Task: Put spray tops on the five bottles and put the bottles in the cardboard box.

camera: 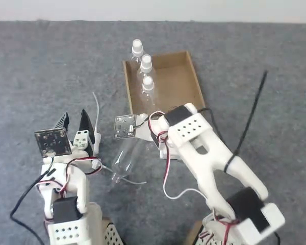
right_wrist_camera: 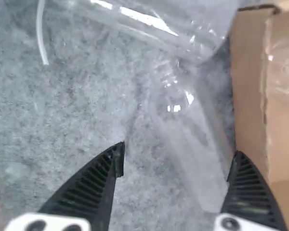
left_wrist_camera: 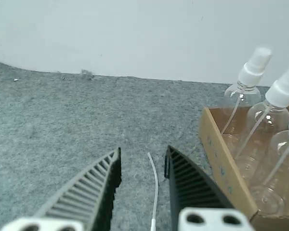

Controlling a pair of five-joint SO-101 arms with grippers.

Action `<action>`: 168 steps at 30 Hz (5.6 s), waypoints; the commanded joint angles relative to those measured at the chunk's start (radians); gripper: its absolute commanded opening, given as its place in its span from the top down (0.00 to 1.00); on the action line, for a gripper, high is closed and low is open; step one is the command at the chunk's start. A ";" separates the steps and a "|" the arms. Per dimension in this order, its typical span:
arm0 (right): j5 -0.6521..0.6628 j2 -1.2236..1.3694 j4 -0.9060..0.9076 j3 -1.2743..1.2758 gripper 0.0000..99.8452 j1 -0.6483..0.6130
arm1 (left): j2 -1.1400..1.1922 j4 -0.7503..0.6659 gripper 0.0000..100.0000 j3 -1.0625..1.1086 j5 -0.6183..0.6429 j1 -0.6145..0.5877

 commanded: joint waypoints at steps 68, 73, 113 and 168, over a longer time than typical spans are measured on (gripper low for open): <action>-0.031 0.245 -0.139 -0.009 0.82 -0.114 | -0.017 -0.029 0.86 -0.001 -0.003 -0.009; -0.057 0.200 -0.119 -0.006 0.82 -0.111 | -0.017 -0.029 0.86 -0.001 -0.003 -0.009; -0.118 0.127 -0.231 0.058 0.72 -0.088 | -0.017 -0.048 0.86 0.004 -0.003 -0.009; -0.241 -0.392 0.015 0.077 0.96 -0.107 | -0.017 -0.048 0.86 0.001 0.006 -0.051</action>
